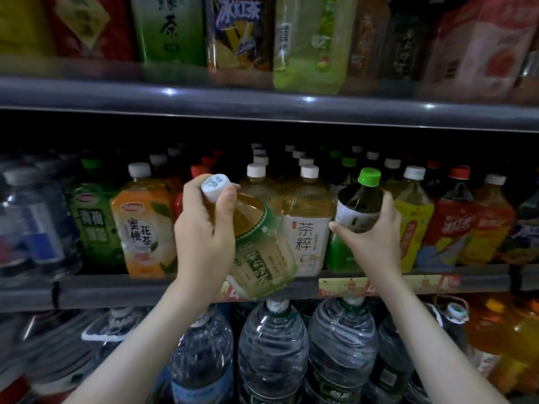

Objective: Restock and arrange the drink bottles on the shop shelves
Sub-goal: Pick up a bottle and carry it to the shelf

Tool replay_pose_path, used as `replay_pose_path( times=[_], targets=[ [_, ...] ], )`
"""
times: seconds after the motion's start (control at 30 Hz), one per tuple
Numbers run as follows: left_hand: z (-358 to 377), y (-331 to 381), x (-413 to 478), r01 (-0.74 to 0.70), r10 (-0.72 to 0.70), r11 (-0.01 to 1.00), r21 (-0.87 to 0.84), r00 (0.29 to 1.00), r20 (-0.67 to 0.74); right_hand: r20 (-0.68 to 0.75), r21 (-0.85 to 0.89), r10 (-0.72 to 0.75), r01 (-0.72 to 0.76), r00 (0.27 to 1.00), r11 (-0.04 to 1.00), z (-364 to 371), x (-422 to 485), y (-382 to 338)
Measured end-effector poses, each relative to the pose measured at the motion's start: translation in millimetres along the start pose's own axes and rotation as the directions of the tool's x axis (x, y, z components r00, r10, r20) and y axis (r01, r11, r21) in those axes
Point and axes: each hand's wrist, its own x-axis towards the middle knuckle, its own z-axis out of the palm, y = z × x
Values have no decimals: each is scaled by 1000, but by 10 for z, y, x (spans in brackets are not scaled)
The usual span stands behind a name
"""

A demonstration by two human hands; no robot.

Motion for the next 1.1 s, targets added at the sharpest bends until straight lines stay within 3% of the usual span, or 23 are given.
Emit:
replay_pose_path(
  times=[0.13,0.3,0.33,0.4,0.43,0.5,0.53,0.57,0.77,0.87,0.93,1.0,1.07,1.1],
  targets=[
    [79,-32,-51,-4,3,1000,25,1000,29,91,-166,-32,46,995,985,41,111,2],
    [295,-39,-82,-29,19,997,70,990,138,74,-339,-178,193,981,921,-3,-62,-86],
    [332,-19,-69,-12,-2,997,78,986,167,83,-275,-185,201,979,940,-99,-113,-186],
    [395,83,-6,21,-37,997,71,971,235,223,79,-132,117,966,990,-367,-169,-464],
    [425,152,33,33,-49,997,63,959,278,375,240,-110,19,920,971,-506,-177,-622],
    [495,348,124,60,-69,998,36,934,351,683,254,-115,-86,721,963,-685,-168,-849],
    [535,461,176,77,-80,997,23,925,372,754,213,-100,-98,649,972,-733,-149,-909],
    [569,580,240,98,-96,995,14,917,388,765,184,-68,-116,640,976,-773,-120,-954],
    [710,1364,927,145,-101,989,-37,831,547,677,199,75,-281,732,939,-1363,286,-1475],
    [721,1729,1189,151,-85,987,-62,801,593,617,237,84,-287,782,928,-1624,408,-1770],
    [703,1971,1433,201,-124,979,-44,745,655,568,255,108,-299,816,920,-1845,568,-1984],
    [671,2113,1612,159,-97,987,-20,694,713,527,323,119,-327,842,888,-2046,733,-2208],
    [653,2111,1770,90,-103,994,56,695,712,478,388,115,-327,871,862,-2175,927,-2317],
    [657,2086,1833,60,-122,992,115,728,675,440,388,119,-308,890,868,-2210,1037,-2353]
  ],
)
